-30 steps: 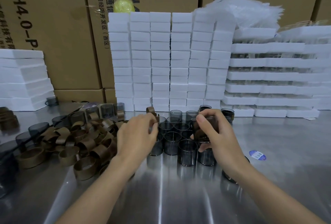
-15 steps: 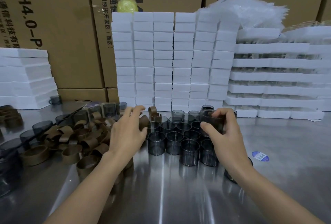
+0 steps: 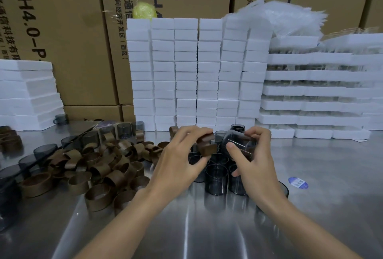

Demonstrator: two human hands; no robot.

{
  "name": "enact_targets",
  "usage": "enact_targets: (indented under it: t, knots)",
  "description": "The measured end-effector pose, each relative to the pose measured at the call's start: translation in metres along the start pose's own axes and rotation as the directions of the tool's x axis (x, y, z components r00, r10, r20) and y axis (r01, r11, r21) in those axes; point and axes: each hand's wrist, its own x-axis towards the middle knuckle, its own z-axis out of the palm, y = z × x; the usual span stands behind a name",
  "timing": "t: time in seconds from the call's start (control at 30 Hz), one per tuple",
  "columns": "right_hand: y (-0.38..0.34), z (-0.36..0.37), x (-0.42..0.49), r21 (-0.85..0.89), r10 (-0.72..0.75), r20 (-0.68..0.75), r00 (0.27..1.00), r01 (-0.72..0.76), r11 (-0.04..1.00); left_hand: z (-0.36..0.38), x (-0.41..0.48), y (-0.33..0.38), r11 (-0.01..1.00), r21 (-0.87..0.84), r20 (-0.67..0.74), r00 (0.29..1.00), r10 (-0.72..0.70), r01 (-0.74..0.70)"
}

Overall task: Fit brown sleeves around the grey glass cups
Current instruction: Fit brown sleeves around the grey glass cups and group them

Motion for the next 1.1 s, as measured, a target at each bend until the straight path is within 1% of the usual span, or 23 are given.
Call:
enact_targets:
  t: [0.1,0.23,0.33,0.4,0.5,0.6,0.67,0.7,0.8,0.83,0.87,0.9,0.93,1.03,1.1]
  knots:
    - [-0.001,0.003,-0.003,0.004,-0.016,0.023,1.0,0.016,1.0,0.004,-0.001,0.005,0.998,-0.067,0.014,1.0,-0.009,0.01]
    - [0.0,0.004,-0.005,-0.003,-0.049,0.075,0.996,0.049,0.999,0.012,-0.003,0.012,0.992,-0.121,0.015,1.0,0.019,-0.017]
    - [0.003,0.003,-0.004,0.004,-0.042,0.096,0.994,0.042,0.999,0.015,-0.006,0.015,0.99,-0.137,0.012,1.0,0.02,-0.018]
    - [0.004,0.003,-0.003,-0.024,-0.035,0.091,0.995,0.037,0.999,0.016,-0.006,0.017,0.988,-0.153,0.008,1.0,0.006,-0.005]
    - [0.003,0.003,-0.002,-0.02,-0.053,0.065,0.997,0.054,0.998,0.016,-0.006,0.023,0.983,-0.185,0.024,1.0,-0.002,0.006]
    - [0.002,0.003,-0.002,-0.017,-0.067,0.043,0.997,0.068,0.998,0.012,-0.005,0.026,0.964,-0.261,0.079,0.996,-0.038,0.058]
    - [0.0,0.002,-0.002,-0.023,-0.078,0.028,0.997,0.079,0.997,0.01,-0.002,0.029,0.905,-0.401,0.114,0.988,-0.104,0.142]
    - [-0.001,0.002,-0.001,-0.032,-0.09,0.021,0.996,0.09,0.995,0.009,-0.001,0.031,0.849,-0.486,0.133,0.978,-0.161,0.206]
    - [-0.004,0.0,0.0,-0.036,-0.104,-0.007,0.995,0.103,0.994,0.006,0.005,0.034,0.607,-0.69,0.24,0.916,-0.322,0.394]
    - [-0.005,-0.001,0.0,-0.033,-0.102,-0.011,0.995,0.101,0.994,0.004,0.007,0.035,0.531,-0.726,0.285,0.895,-0.344,0.436]
    - [-0.007,-0.003,0.001,-0.032,-0.103,-0.007,0.995,0.103,0.994,0.002,0.009,0.035,0.479,-0.746,0.32,0.879,-0.353,0.464]
    - [-0.008,-0.003,0.001,-0.035,-0.108,0.002,0.994,0.108,0.994,0.0,0.01,0.036,0.458,-0.748,0.337,0.87,-0.361,0.48]
    - [-0.008,-0.004,0.001,-0.041,-0.114,0.015,0.993,0.114,0.993,0.0,0.01,0.036,0.462,-0.738,0.344,0.864,-0.369,0.491]
    - [-0.01,-0.004,0.0,-0.064,-0.138,0.033,0.99,0.14,0.988,0.001,0.009,0.036,0.502,-0.698,0.342,0.853,-0.393,0.511]
    - [-0.01,-0.004,0.0,-0.045,-0.155,0.041,0.987,0.157,0.987,0.0,0.01,0.037,0.53,-0.677,0.325,0.854,-0.407,0.511]
